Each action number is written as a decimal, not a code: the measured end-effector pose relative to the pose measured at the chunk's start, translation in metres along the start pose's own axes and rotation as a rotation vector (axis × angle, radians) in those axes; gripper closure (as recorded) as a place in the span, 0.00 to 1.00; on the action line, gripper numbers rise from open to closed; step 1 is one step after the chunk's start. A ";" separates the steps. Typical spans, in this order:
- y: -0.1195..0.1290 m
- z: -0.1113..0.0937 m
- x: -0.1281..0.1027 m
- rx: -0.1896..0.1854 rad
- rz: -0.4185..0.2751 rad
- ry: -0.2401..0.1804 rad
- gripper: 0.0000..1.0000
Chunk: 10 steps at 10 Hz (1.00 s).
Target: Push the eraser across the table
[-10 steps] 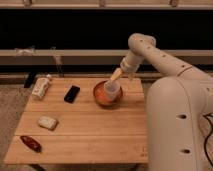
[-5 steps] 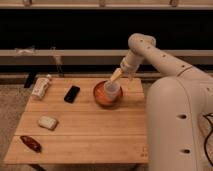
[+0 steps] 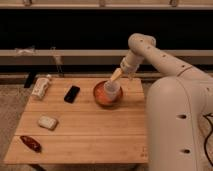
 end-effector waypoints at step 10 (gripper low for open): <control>0.037 0.008 -0.045 0.017 -0.121 -0.027 0.20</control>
